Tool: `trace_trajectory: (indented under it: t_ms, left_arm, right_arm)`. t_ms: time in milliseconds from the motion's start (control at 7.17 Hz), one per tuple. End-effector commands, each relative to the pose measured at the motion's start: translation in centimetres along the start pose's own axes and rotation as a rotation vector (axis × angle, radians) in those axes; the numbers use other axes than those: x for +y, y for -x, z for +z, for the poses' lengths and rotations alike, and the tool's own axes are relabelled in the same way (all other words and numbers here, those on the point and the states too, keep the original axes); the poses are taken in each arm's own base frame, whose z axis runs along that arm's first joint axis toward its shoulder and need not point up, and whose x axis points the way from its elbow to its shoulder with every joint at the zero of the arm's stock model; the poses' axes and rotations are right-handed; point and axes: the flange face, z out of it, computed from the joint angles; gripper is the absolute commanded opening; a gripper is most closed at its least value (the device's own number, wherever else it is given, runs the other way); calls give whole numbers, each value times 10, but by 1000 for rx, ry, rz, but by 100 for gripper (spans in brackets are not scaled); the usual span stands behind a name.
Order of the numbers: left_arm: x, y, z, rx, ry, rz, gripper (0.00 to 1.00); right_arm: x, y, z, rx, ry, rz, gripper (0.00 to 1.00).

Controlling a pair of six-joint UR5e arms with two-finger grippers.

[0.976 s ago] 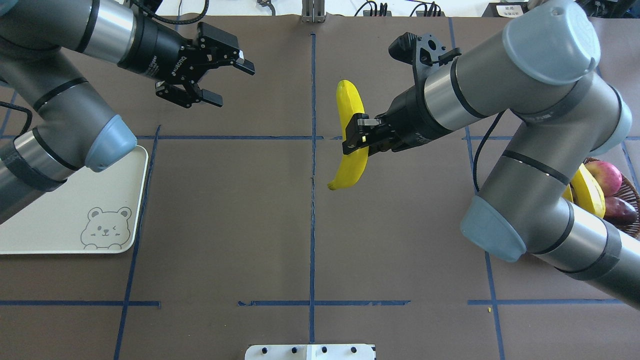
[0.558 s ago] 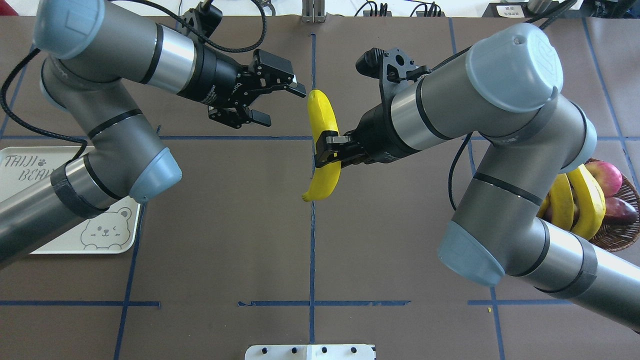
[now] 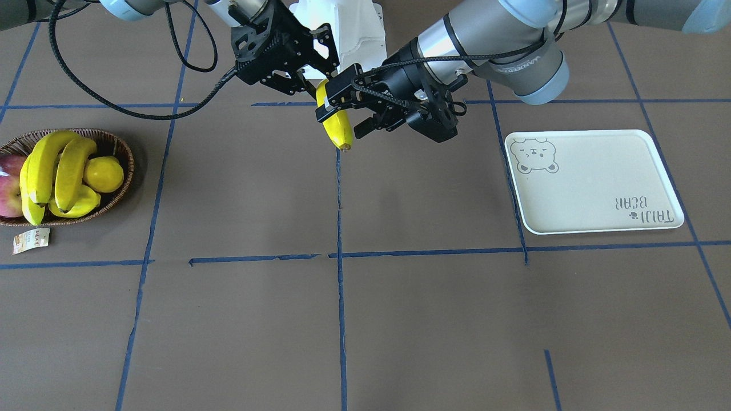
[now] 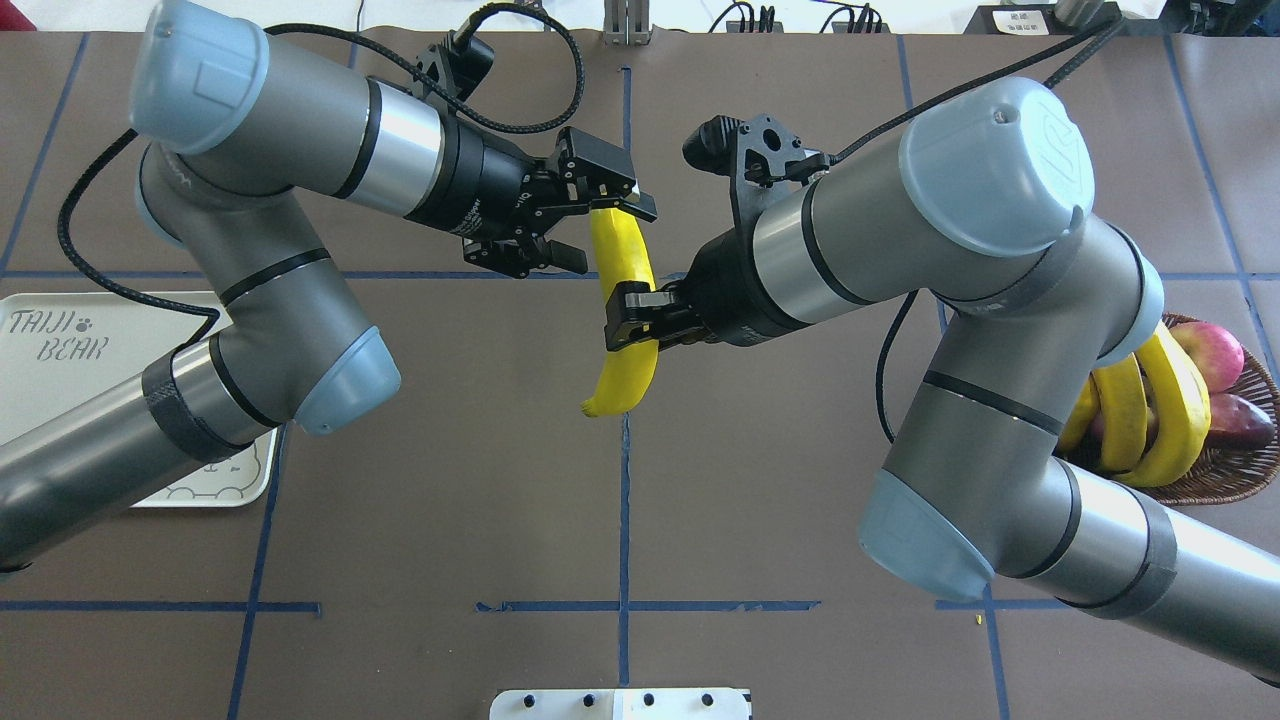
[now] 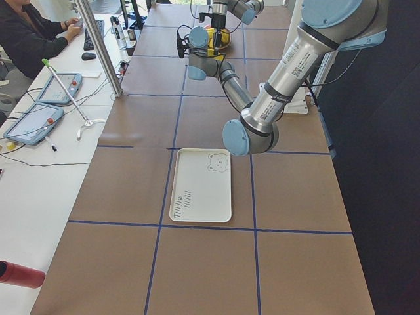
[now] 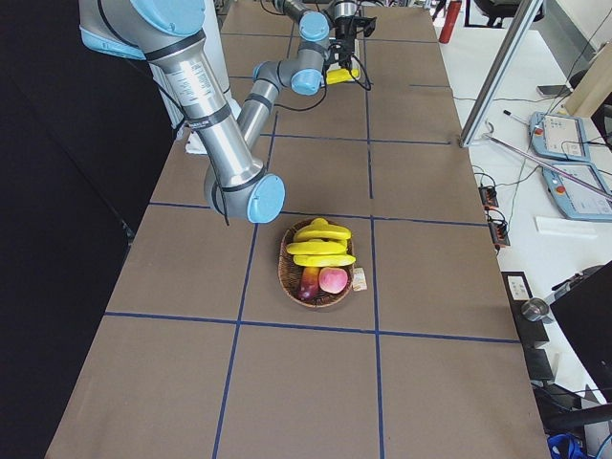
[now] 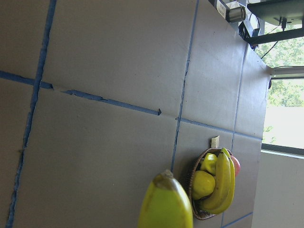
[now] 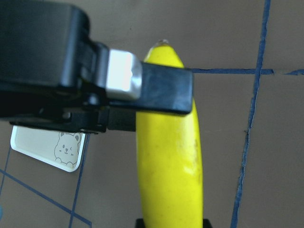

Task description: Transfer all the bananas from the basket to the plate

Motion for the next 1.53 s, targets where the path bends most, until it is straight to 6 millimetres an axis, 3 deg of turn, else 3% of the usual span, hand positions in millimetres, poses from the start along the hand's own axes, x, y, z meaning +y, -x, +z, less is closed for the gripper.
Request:
trace_trajectory:
  t_ms: [0, 139, 279, 418, 558, 697, 976, 1115, 1394]
  left_arm:
    - [6, 2, 6, -1, 12, 1, 89]
    - [8, 0, 4, 3, 15, 6, 37]
    - [8, 4, 3, 1, 16, 12, 4]
    - [8, 4, 3, -1, 16, 9, 0]
    - [8, 5, 3, -2, 15, 9, 0]
    - [7, 6, 3, -4, 15, 5, 0]
    - [1, 10, 1, -15, 4, 4, 0]
    - [-21, 21, -10, -41, -35, -17, 0]
    - [-79, 99, -36, -227, -118, -53, 0]
  right_arm:
    - [0, 1, 0, -2, 0, -1, 3]
    - [0, 1, 0, -2, 0, -1, 3]
    - [0, 1, 0, -2, 0, -1, 4]
    - [-1, 2, -1, -3, -2, -1, 15]
    - [0, 2, -2, -16, -7, -8, 74]
    - [0, 3, -3, -22, -9, 5, 100]
    - [3, 7, -11, -39, -13, 66, 100]
    - [5, 10, -20, -51, -21, 68, 100]
    - [19, -3, -48, -58, -53, 65, 100]
